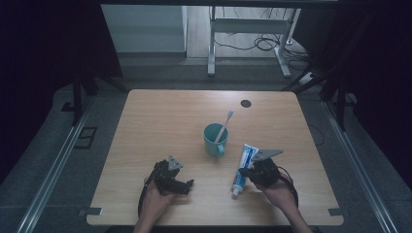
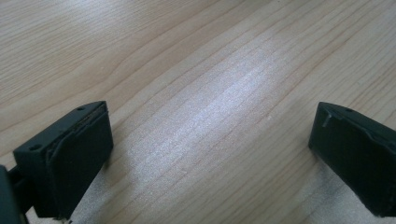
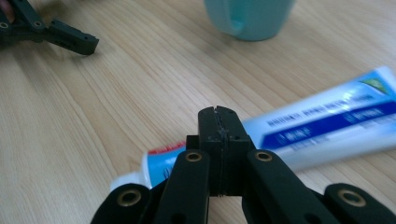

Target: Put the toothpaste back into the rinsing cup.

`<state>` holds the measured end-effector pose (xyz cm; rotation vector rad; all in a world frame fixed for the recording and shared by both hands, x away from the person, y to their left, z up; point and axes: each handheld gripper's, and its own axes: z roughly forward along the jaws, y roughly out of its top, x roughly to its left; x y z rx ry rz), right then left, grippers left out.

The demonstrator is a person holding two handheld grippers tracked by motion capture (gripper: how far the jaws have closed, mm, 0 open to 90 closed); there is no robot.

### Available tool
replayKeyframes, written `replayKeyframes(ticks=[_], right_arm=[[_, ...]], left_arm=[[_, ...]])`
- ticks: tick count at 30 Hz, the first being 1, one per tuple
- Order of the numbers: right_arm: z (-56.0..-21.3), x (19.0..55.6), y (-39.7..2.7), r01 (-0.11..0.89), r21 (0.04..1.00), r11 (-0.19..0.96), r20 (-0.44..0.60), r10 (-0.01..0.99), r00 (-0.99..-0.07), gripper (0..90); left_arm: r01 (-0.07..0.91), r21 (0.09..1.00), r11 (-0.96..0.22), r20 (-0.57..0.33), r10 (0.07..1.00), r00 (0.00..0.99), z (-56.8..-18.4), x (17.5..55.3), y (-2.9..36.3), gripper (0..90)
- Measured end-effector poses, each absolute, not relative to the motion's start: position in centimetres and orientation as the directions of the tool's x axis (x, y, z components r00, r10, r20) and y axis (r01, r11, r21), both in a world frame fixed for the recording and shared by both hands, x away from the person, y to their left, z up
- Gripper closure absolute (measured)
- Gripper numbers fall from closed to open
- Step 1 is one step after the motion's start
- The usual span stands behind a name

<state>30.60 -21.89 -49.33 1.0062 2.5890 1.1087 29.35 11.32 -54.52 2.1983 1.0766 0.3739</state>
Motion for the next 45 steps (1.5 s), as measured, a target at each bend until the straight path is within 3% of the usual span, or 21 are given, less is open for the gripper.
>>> replayKeyframes(ticks=[16, 45], right_arm=[[-51.0, 31.2, -19.2, 0.549, 0.639, 0.538, 0.16, 0.606, -0.779, 88.3], [-51.3, 30.6, -24.1, 0.588, 0.609, 0.532, 0.149, 0.652, -0.743, 87.1]], left_arm=[[0.595, 0.665, -0.451, -0.027, 0.782, 0.623, -54.5, 29.3, 11.3, 0.3], [0.595, 0.666, -0.45, -0.028, 0.782, 0.623, -54.5, 29.3, 11.3, 0.5]])
